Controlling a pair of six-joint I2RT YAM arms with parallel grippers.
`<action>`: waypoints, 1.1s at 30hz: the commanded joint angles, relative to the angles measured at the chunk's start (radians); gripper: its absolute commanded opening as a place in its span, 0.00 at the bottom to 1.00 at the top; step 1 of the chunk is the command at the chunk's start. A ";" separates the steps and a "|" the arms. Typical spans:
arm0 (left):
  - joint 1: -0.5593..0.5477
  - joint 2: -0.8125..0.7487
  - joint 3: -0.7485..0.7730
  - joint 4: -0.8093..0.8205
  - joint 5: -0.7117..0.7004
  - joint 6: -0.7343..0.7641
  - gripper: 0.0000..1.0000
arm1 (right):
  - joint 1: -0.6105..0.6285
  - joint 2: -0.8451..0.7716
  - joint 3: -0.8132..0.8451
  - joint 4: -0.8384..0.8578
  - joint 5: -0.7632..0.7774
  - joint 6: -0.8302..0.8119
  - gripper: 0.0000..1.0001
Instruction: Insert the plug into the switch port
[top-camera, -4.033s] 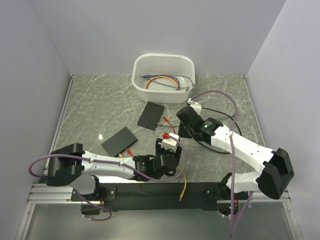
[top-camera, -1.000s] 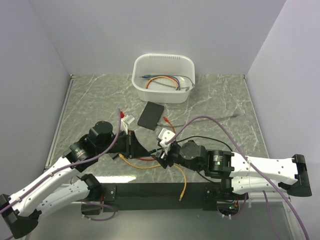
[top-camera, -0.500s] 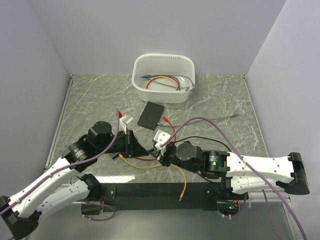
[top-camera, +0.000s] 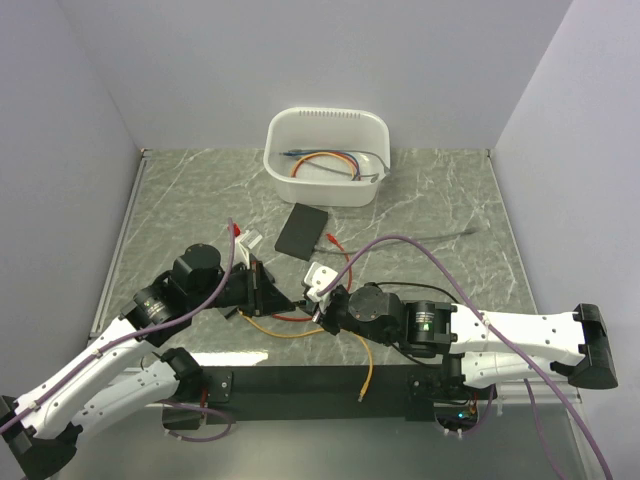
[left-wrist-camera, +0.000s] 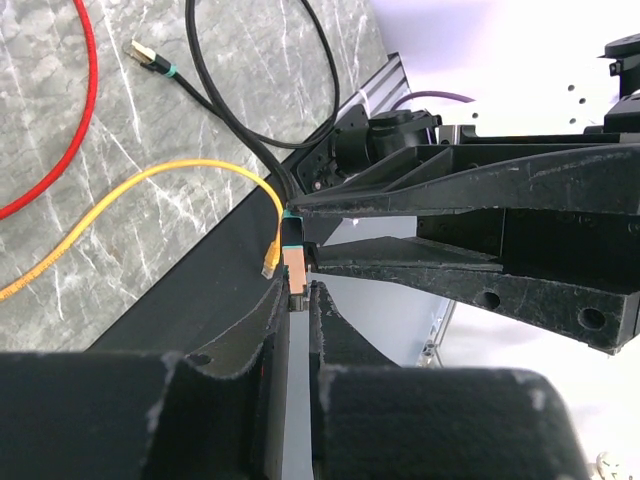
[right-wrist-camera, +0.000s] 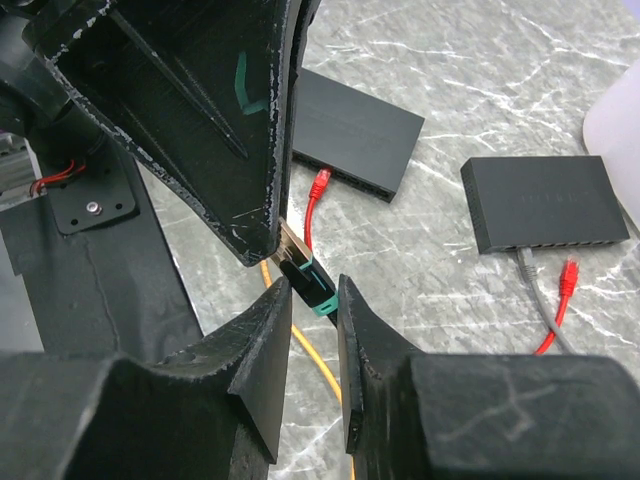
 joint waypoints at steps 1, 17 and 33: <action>-0.006 -0.017 0.008 0.064 0.043 -0.014 0.04 | 0.005 0.009 0.019 0.081 -0.020 0.022 0.08; -0.005 0.003 0.026 0.000 -0.117 0.009 0.18 | 0.036 -0.020 -0.051 0.145 -0.070 0.096 0.00; -0.003 0.006 0.031 -0.034 -0.117 0.048 0.01 | 0.055 -0.033 -0.028 0.122 0.024 0.073 0.54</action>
